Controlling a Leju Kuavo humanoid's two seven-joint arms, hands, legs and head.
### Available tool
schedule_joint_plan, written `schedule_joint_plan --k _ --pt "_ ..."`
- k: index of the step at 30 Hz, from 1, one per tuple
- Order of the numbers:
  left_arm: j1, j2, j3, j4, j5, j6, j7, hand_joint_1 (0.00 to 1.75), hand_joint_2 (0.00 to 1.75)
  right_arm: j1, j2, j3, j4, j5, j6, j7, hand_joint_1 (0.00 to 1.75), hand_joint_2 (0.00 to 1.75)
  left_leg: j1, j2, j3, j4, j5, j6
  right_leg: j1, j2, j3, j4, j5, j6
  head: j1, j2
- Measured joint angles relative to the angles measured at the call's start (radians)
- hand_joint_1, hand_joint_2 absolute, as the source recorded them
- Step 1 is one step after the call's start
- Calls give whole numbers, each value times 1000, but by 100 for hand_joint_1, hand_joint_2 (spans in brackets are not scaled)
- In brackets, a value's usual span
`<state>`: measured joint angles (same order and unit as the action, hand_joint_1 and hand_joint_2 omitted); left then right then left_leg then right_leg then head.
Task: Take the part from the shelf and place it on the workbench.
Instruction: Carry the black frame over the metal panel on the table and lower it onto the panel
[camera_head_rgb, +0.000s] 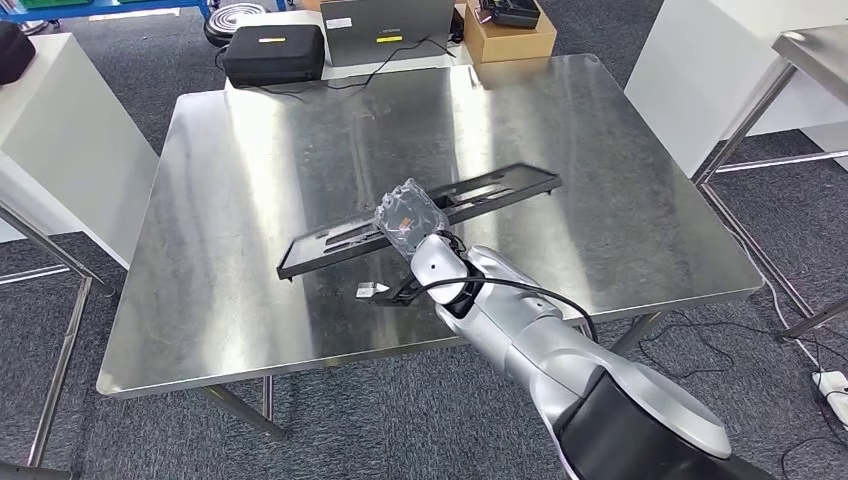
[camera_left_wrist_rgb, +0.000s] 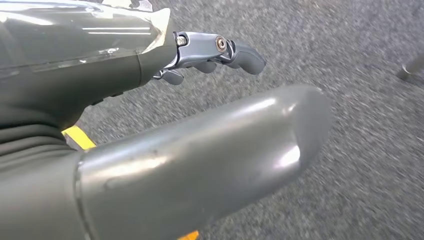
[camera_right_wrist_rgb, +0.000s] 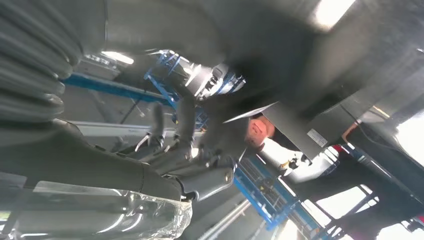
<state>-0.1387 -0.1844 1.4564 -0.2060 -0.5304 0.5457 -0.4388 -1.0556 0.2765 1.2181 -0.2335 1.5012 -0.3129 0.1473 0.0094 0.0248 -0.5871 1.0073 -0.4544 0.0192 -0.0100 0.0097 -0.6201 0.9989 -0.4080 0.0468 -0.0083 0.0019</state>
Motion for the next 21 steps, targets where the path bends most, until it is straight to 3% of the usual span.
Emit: schedule_joint_plan --k 6,15,21 --pt "0 -8 0 0 -10 -5 72 0 0 -1 23 25 12 0 -7 -19 0 0 0 0 0 0 0 0 0 0 0 0 0 0 0 0" --pt "0 -18 -1 0 8 -58 57 0 0 2 23 42 28 -5 25 -21 0 0 0 0 0 0 0 0 0 0 0 0 1 -2 0 0" --pt "1 -21 -1 0 28 -55 60 0 0 26 20 -27 36 -131 233 -63 0 0 0 0 0 0 0 0 0 0 -1 0 2 -3 0 0"
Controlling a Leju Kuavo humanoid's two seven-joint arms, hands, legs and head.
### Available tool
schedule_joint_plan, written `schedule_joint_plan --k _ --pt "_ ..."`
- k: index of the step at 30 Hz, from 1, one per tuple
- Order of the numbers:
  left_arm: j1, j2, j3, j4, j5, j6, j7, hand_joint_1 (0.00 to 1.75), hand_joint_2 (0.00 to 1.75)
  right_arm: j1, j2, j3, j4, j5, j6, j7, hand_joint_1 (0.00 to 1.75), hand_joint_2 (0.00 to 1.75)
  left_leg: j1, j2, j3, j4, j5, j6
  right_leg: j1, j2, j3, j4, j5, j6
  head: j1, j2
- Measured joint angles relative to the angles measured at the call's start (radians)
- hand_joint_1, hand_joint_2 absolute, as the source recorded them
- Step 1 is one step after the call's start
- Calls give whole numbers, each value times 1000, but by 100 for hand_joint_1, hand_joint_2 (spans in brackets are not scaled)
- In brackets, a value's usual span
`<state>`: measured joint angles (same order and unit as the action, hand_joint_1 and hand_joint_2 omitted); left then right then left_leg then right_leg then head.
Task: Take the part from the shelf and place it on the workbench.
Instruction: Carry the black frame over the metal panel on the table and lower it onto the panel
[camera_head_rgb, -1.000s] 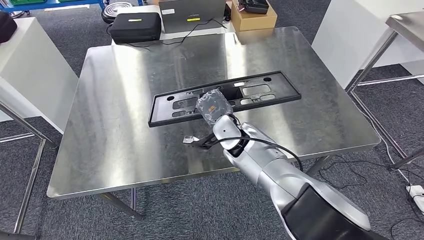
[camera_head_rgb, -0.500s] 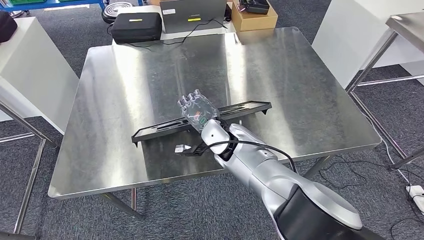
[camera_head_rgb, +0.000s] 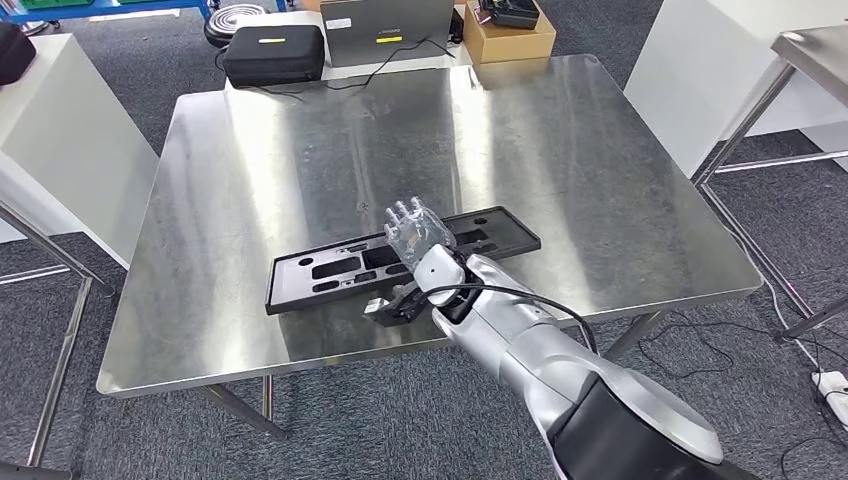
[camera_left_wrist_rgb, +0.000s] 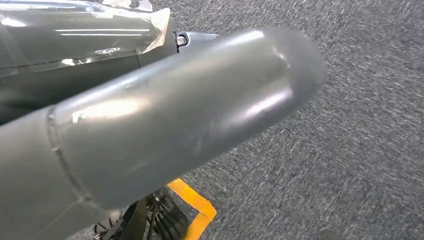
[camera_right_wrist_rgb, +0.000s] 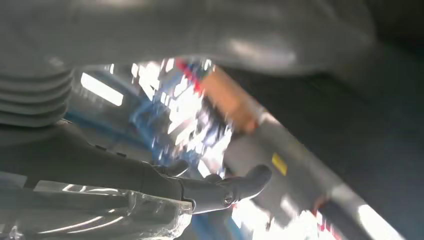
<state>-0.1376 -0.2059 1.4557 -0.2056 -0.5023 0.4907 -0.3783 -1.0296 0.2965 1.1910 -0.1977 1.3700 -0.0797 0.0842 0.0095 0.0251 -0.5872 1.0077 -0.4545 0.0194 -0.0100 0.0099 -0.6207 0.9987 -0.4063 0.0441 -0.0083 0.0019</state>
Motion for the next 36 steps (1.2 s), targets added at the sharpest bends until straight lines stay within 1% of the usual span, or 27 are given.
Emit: schedule_joint_plan --k 2,4,7,9,11,13,15,17,21,22,24,29,31,33,36 --pt "0 -1 0 0 8 -5 0 0 0 8 1 -34 2 -47 67 -27 0 0 0 0 0 0 0 0 0 0 0 0 0 0 0 0" --pt "0 -1 1 0 19 -13 0 0 0 14 2 -79 2 -113 164 -54 0 0 0 0 0 0 0 0 0 0 0 0 0 0 0 0" --pt "0 -1 2 0 28 -21 0 0 0 23 6 -162 4 -213 322 -73 0 0 0 0 0 0 0 0 0 0 0 0 0 0 0 0" --pt "0 -1 2 0 29 -23 0 0 0 23 6 -214 3 -262 398 -82 0 0 0 0 0 0 0 0 0 0 0 0 0 0 0 0" --pt "0 -1 2 0 30 -27 0 0 0 23 6 -260 3 -291 435 -91 0 0 0 0 1 0 0 0 0 0 0 0 0 0 0 0" --pt "0 -1 2 0 30 -29 0 0 0 23 5 -296 3 -301 435 -99 0 0 0 0 1 0 0 0 0 0 0 0 0 0 0 0" --pt "0 -1 2 0 35 -29 0 0 0 23 5 -322 2 -307 392 -108 0 0 0 0 0 0 0 0 0 0 0 0 0 0 0 0" --pt "0 -2 2 0 44 -28 -2 0 0 21 4 -343 -2 -311 302 -118 0 0 0 0 0 0 0 0 0 0 0 0 0 0 0 0" --pt "0 -7 9 0 65 -12 -12 0 0 5 3 -378 -20 -306 33 -128 0 0 0 0 0 0 0 0 0 0 0 0 0 0 0 0" --pt "0 -8 13 0 68 -8 -14 0 0 -2 3 -384 -25 -301 -21 -128 0 0 0 0 0 0 0 0 0 0 0 0 0 0 0 0" --pt "0 -12 18 0 71 -4 -17 0 0 -15 3 -391 -32 -296 -67 -127 0 0 0 0 1 0 0 0 0 0 0 0 0 0 0 0" --pt "0 -17 22 0 73 0 -18 0 0 -21 3 -405 -40 -294 -79 -127 0 0 0 0 0 0 0 0 0 0 0 0 0 0 0 0" --pt "0 -18 24 0 75 3 -18 0 0 -21 3 -407 -40 -291 -102 -126 0 0 0 0 0 0 0 0 0 0 0 0 0 0 0 0" --pt "0 -18 25 0 80 10 -19 0 0 -21 3 -410 -43 -280 -184 -118 0 0 0 0 0 0 0 0 0 0 0 0 0 0 0 0" --pt "0 -19 26 0 87 24 -29 0 0 -22 1 -416 -55 -241 -382 -69 0 0 0 0 1 0 0 0 0 0 0 0 0 0 0 0"
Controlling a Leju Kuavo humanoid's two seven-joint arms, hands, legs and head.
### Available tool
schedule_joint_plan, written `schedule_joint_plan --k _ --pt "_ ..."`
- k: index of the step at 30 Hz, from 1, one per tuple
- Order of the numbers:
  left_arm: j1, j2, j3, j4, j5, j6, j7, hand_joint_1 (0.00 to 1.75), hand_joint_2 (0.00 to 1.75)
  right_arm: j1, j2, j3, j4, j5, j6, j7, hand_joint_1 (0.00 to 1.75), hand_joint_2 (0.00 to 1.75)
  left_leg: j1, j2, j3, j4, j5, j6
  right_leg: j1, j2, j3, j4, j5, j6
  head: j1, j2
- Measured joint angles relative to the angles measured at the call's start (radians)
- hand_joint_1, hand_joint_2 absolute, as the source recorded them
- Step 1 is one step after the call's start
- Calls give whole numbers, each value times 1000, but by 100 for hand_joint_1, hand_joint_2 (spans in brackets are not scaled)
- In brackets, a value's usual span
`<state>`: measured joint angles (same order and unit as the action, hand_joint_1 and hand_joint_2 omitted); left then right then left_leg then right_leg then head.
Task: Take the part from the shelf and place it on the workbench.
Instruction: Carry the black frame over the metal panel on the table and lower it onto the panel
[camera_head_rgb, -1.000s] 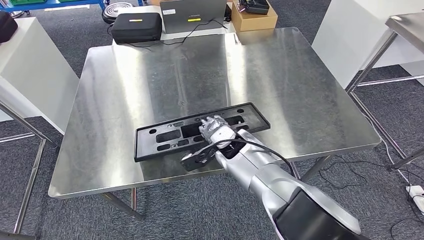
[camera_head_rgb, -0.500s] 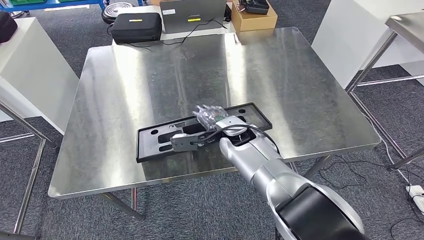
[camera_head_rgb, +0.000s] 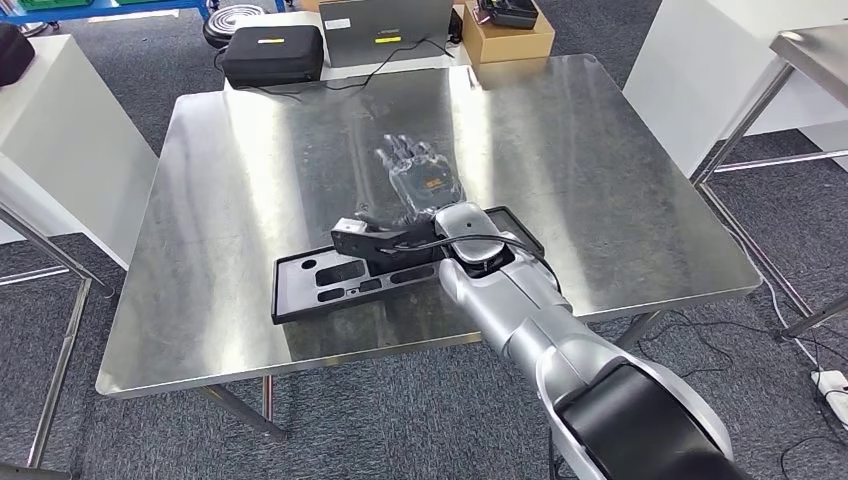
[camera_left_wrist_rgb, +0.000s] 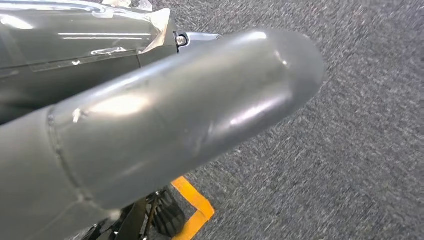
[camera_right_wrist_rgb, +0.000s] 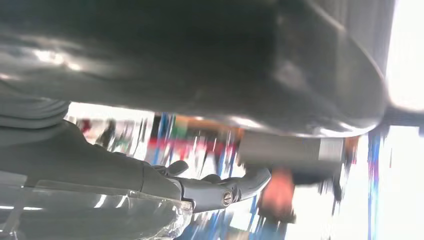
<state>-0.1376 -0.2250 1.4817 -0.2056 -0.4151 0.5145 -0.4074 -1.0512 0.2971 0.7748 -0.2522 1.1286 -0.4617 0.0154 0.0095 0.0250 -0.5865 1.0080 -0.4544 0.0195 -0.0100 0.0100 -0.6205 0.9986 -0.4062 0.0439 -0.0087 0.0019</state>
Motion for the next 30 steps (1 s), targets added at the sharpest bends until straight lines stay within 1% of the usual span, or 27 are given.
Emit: schedule_joint_plan --k 2,4,5,6,7,8,10,11,12,13,15,16,18,20,22,23,25,26,27,29,30 --pt "0 0 0 0 2 2 -12 0 0 7 -9 -14 -26 52 -129 51 0 0 0 0 0 0 0 0 0 0 0 0 0 0 0 0" --pt "0 0 0 0 2 0 -24 0 0 36 -28 -51 -102 129 -206 71 0 0 0 0 0 0 0 0 0 0 0 0 0 0 0 0" --pt "1 0 0 0 2 -1 -30 0 0 61 -37 -85 -159 165 -223 52 0 0 0 -1 0 0 0 0 0 0 0 0 0 0 0 0" --pt "1 1 0 0 2 -3 -36 0 0 97 -42 -128 -223 184 -229 8 0 0 0 -1 0 0 0 0 0 0 0 0 0 0 0 0" --pt "1 2 0 0 3 -7 -43 0 0 146 -41 -192 -307 170 -233 -75 0 0 0 -2 -1 0 0 0 0 -1 0 0 0 0 0 0" --pt "1 3 0 0 4 -13 -51 0 0 206 -33 -272 -397 113 -236 -202 0 0 0 -3 -1 0 0 0 0 -3 0 0 0 0 0 0" --pt "2 5 -1 0 5 -27 -65 0 0 338 -4 -454 -581 -73 -239 -506 0 0 0 -10 -1 0 0 0 0 -9 1 -1 -2 0 0 0" --pt "3 6 -1 0 6 -32 -69 0 0 401 6 -533 -656 -165 -240 -631 0 0 0 -13 -1 0 -1 0 0 -12 2 -1 -4 0 0 0" --pt "5 6 -1 0 7 -36 -72 0 0 465 14 -594 -729 -247 -240 -706 0 0 0 -15 -2 0 -1 1 0 -15 3 -1 -5 0 0 0" --pt "7 7 -2 0 8 -39 -73 0 0 541 18 -633 -810 -331 -240 -739 0 0 0 -17 -1 0 -2 1 0 -16 4 -1 -6 0 0 0" --pt "13 9 -2 0 18 -38 -66 0 0 706 17 -650 -973 -508 -234 -737 0 0 0 -16 -2 0 -5 2 -1 -15 4 -1 -6 0 0 0" --pt "14 10 -1 0 28 -30 -53 0 0 783 13 -636 -1044 -593 -223 -729 0 0 -1 -14 -3 1 -8 4 -2 -14 4 -2 -6 0 0 0" --pt "14 8 1 0 50 3 -11 0 0 898 0 -594 -1143 -709 -188 -723 0 0 -4 -9 -3 4 -13 11 -5 -9 3 -2 -6 0 -2 0" --pt "12 2 6 0 64 49 36 0 0 971 -16 -559 -1207 -773 -149 -720 0 0 -5 -4 -2 6 -17 17 -6 -6 3 -3 -6 1 -3 0" --pt "10 -8 12 0 71 95 71 0 0 1016 -30 -539 -1242 -811 -115 -720 0 0 -7 -4 -2 9 -18 22 -8 -6 5 -3 -6 4 -3 0" --pt "10 -13 15 0 73 113 82 0 0 1028 -36 -533 -1249 -826 -102 -719 0 0 -8 -4 -2 9 -16 26 -9 -6 7 -5 -3 8 -4 0" --pt "8 -25 17 1 76 137 95 0 0 1043 -52 -521 -1258 -849 -83 -719 0 0 -6 -2 4 -4 0 34 -8 -6 8 -5 -4 17 -4 0" --pt "6 -30 18 1 76 145 99 0 0 1046 -62 -516 -1260 -858 -77 -719 0 0 -3 -1 7 -13 10 39 -7 -6 3 9 -17 18 -3 0" --pt "4 -35 18 1 76 152 104 0 0 1048 -73 -509 -1260 -868 -70 -719 0 0 0 1 8 -22 19 44 -7 -7 -10 43 -42 15 -1 0" --pt "1 -43 18 2 75 166 117 0 0 1047 -101 -496 -1253 -890 -62 -719 0 0 2 3 3 -27 28 49 -9 -7 -51 157 -112 6 1 0" --pt "1 -45 19 2 75 171 122 0 0 1046 -112 -490 -1249 -898 -60 -718 0 0 2 4 0 -27 30 50 -10 -7 -68 205 -137 3 2 0"
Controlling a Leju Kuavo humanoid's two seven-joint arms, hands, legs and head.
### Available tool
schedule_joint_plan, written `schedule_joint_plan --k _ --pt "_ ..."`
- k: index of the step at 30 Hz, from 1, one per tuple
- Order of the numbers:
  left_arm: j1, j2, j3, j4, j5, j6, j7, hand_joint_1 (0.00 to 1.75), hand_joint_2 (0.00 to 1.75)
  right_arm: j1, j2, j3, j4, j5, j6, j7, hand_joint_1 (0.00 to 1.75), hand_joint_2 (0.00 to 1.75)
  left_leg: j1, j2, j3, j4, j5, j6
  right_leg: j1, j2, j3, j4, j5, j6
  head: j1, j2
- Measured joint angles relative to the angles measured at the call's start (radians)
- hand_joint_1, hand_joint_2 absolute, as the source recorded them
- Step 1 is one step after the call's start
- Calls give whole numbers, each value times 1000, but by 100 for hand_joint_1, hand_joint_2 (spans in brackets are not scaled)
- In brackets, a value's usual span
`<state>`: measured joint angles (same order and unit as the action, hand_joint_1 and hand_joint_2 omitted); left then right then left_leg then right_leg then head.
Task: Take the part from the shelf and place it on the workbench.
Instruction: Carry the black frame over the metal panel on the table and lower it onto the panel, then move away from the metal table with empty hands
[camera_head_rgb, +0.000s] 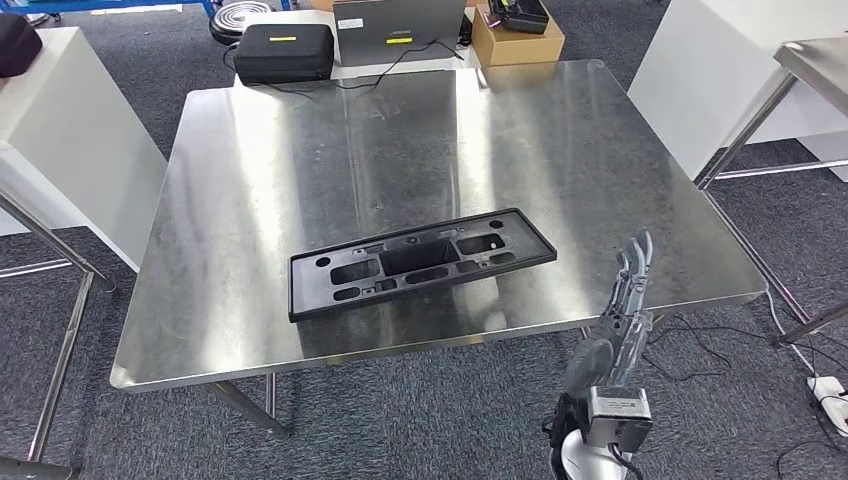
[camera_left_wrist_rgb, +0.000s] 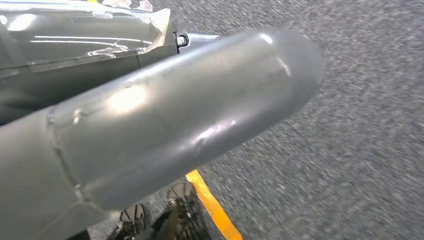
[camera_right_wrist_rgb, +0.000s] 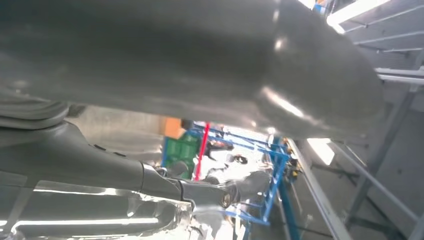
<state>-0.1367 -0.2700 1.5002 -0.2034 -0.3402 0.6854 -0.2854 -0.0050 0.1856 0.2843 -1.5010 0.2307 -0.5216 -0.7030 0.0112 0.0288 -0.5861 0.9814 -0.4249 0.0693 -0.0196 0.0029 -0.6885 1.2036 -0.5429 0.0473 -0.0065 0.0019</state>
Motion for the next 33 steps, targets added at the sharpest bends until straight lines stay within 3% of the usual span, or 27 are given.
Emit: schedule_joint_plan --k 1,5,6,8,9,10,12,14,15,16,17,18,20,22,25,26,28,30,31,32,33 --pt "0 -2 0 0 0 2 3 0 0 0 -7 4 3 -5 0 0 0 0 0 1 -2 0 1 0 0 0 -10 29 -13 0 0 0" --pt "0 -3 0 0 -3 4 7 0 0 0 -17 11 9 -12 -4 0 0 0 0 1 -5 0 3 -1 -1 0 -15 54 -22 3 0 0" --pt "0 -5 0 1 -6 4 12 0 0 -6 -40 34 18 -23 -15 0 0 0 1 2 -13 4 9 -7 -7 -4 37 -7 -11 17 1 0" --pt "-1 -10 0 2 -13 -2 24 0 0 -19 -92 100 39 -37 -40 2 0 0 2 3 -33 15 27 -32 -13 -6 135 -135 16 24 0 0" --pt "-1 -11 -1 2 -15 -7 28 0 0 -25 -112 131 46 -38 -49 2 0 0 4 3 -41 20 35 -46 -15 -7 183 -210 36 21 -1 0" --pt "-1 -11 -1 3 -16 -11 31 0 0 -26 -117 145 50 -31 -51 3 0 0 6 0 -47 26 31 -57 -13 -4 177 -211 42 3 -3 0" --pt "-1 -11 -1 3 -18 -16 38 0 0 -27 -121 157 57 -18 -43 3 0 0 12 -11 -68 74 -28 -68 -14 -4 165 -212 59 -20 -6 0" --pt "-1 -11 -1 3 -21 -20 45 0 0 -27 -124 165 71 -4 -32 3 0 0 13 -20 -108 198 -127 -71 -8 -4 145 -211 78 -34 -9 0" --pt "-1 -10 -1 3 -22 -22 48 0 0 -26 -125 169 79 0 -27 3 0 0 12 -22 -123 260 -161 -70 -4 -3 132 -210 87 -36 -10 0" --pt "-1 -10 -1 3 -23 -24 50 0 0 -26 -127 171 87 2 -25 3 0 0 11 -22 -123 296 -173 -68 1 -3 120 -209 96 -37 -10 0" --pt "-1 -10 -1 3 -24 -25 51 0 0 -25 -129 173 92 2 -24 3 0 0 10 -23 -103 294 -165 -63 5 -2 109 -208 104 -37 -10 0" --pt "-1 -10 -1 3 -25 -26 52 0 0 -25 -131 175 96 3 -23 3 0 0 8 -24 -66 256 -144 -56 8 0 101 -208 111 -36 -10 0" --pt "-1 -8 -2 3 -27 -26 52 0 0 -27 -132 177 102 3 -23 3 0 0 2 -32 40 115 -109 -39 12 2 90 -208 125 -31 -10 0" --pt "-2 -8 -2 3 -27 -26 52 0 0 -30 -132 178 105 3 -23 3 0 0 -8 -39 98 26 -99 -29 12 3 86 -210 138 -21 -9 0" --pt "-2 -7 -2 3 -28 -26 53 0 0 -32 -133 181 109 5 -23 3 0 0 -15 -35 92 10 -84 -16 7 3 83 -213 154 -2 -12 0" --pt "-3 -7 -2 3 -31 -25 58 0 0 -32 -134 181 110 10 -22 3 0 0 -14 -31 85 4 -73 -10 7 3 76 -207 148 0 -12 0" --pt "-3 -8 -4 3 -45 -19 75 0 0 -34 -136 181 118 28 -20 3 0 0 -10 -22 66 -7 -47 4 7 3 52 -152 90 -6 -8 0" --pt "-3 -7 -9 3 -62 -14 95 0 0 -35 -138 182 139 54 -6 8 0 0 -12 -17 38 -6 -26 10 6 3 18 -28 -1 -12 -4 0" --pt "-2 -7 -13 3 -66 -14 101 0 0 -37 -137 183 157 66 14 20 0 0 -13 -14 24 -6 -14 9 6 3 9 31 -26 -8 -2 0" --pt "-2 -7 -17 3 -69 -14 104 0 0 -40 -134 184 184 75 43 38 0 0 -14 -12 9 -5 -2 8 5 3 12 68 -33 1 -1 0" --pt "-2 -6 -20 3 -70 -14 105 0 0 -47 -128 186 220 83 76 61 0 0 -15 -10 -5 -4 10 7 5 2 31 68 -18 12 0 0"
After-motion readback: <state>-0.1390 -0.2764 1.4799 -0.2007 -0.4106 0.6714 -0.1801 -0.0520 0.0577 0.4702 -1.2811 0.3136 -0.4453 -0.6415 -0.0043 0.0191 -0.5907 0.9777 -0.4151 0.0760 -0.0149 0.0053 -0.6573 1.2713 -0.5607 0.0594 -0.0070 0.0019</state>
